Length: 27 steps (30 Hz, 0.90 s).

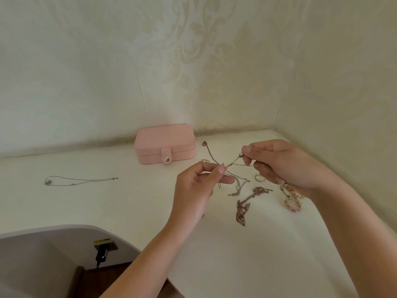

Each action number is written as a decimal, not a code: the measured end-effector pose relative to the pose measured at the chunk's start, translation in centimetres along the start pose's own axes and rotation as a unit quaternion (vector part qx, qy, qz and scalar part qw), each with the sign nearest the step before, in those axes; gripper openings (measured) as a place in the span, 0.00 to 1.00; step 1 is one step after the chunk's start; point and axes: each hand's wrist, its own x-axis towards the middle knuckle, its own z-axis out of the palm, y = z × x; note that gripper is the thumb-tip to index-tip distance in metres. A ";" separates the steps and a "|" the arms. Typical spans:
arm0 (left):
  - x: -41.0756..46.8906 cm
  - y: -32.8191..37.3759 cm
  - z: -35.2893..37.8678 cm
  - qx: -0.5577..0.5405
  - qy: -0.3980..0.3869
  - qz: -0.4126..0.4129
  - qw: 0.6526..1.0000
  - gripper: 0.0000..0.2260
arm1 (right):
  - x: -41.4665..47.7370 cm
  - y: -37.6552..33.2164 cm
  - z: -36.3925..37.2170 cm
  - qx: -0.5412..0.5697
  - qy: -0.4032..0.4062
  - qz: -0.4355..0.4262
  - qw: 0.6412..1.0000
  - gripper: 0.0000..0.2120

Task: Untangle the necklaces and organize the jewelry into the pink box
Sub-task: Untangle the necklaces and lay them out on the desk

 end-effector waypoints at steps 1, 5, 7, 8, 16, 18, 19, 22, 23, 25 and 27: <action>0.0 -0.1 0.0 -0.012 0.000 -0.019 1.000 0.06 | 0.1 0.1 0.0 -0.001 -0.006 0.006 1.000 0.16; 0.0 -0.4 0.0 -0.046 -0.006 -0.094 0.995 0.07 | 0.3 0.6 -0.2 -0.010 -0.025 0.028 0.999 0.16; 0.2 -0.6 -0.1 -0.069 -0.019 -0.133 0.989 0.07 | 0.5 0.9 -0.3 -0.004 -0.025 0.038 0.999 0.15; 0.2 -0.7 -0.2 -0.081 -0.030 -0.151 0.985 0.07 | 0.5 1.0 -0.3 0.002 -0.024 0.041 0.999 0.15; 0.5 -1.6 -0.3 -0.024 -0.020 -0.153 0.988 0.07 | 1.0 1.4 -0.6 0.018 -0.032 0.043 0.998 0.14; 0.5 -1.8 -0.3 -0.021 -0.003 -0.150 0.988 0.08 | 0.9 1.4 -0.6 0.018 -0.034 0.042 0.998 0.14; 0.6 -1.9 -0.3 -0.023 0.005 -0.151 0.988 0.08 | 0.9 1.4 -0.6 0.018 -0.034 0.042 0.998 0.14; 0.7 -2.1 -0.3 -0.011 0.023 -0.142 0.989 0.07 | 0.9 1.4 -0.6 0.018 -0.034 0.043 0.998 0.14; 0.7 -2.2 -0.4 0.001 0.023 -0.134 0.991 0.06 | 0.9 1.4 -0.6 0.018 -0.034 0.044 0.998 0.14; 0.6 -2.2 -0.5 0.020 0.012 -0.114 0.993 0.05 | 0.9 1.4 -0.6 0.019 -0.034 0.045 0.998 0.14; 0.5 -2.1 -0.4 0.029 -0.004 -0.096 0.995 0.04 | 0.9 1.4 -0.7 0.019 -0.033 0.046 0.998 0.14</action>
